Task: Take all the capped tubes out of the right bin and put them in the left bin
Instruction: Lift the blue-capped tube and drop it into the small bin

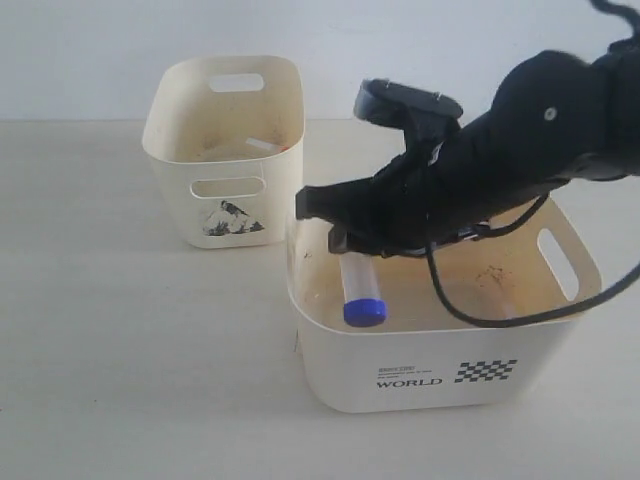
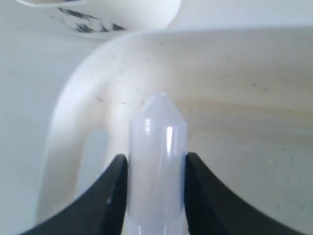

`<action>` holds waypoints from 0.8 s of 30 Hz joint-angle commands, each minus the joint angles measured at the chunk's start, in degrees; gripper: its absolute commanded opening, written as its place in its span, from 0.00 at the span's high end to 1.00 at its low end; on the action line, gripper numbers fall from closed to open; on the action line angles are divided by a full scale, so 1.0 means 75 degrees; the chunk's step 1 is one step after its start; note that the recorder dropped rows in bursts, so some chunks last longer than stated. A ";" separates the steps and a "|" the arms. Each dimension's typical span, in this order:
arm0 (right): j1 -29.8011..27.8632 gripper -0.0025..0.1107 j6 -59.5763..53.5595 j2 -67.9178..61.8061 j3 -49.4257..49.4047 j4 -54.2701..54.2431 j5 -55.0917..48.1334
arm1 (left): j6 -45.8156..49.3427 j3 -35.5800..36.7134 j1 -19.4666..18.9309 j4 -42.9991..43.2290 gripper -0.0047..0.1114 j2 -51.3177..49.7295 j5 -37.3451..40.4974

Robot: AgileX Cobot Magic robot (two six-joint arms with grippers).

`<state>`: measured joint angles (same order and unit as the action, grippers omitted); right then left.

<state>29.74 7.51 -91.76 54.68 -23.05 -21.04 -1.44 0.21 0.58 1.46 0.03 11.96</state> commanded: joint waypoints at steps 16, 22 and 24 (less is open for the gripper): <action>0.0011 0.98 0.0186 0.1462 0.0038 0.0344 0.4640 | -0.0073 -0.0028 -0.0002 -0.0030 0.92 -0.0004 0.0010; 0.0011 0.98 0.1152 0.0357 0.0385 0.0392 0.6504 | -0.0073 -0.0028 -0.0002 -0.0030 0.92 -0.0004 -0.0010; 0.0011 0.98 0.1152 -0.0107 0.0688 0.0406 0.6504 | -0.0073 -0.0028 -0.0002 -0.0030 0.92 -0.0004 -0.0010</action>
<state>29.74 15.00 -88.35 57.14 -20.35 25.61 -1.44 0.21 0.58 1.46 0.03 11.96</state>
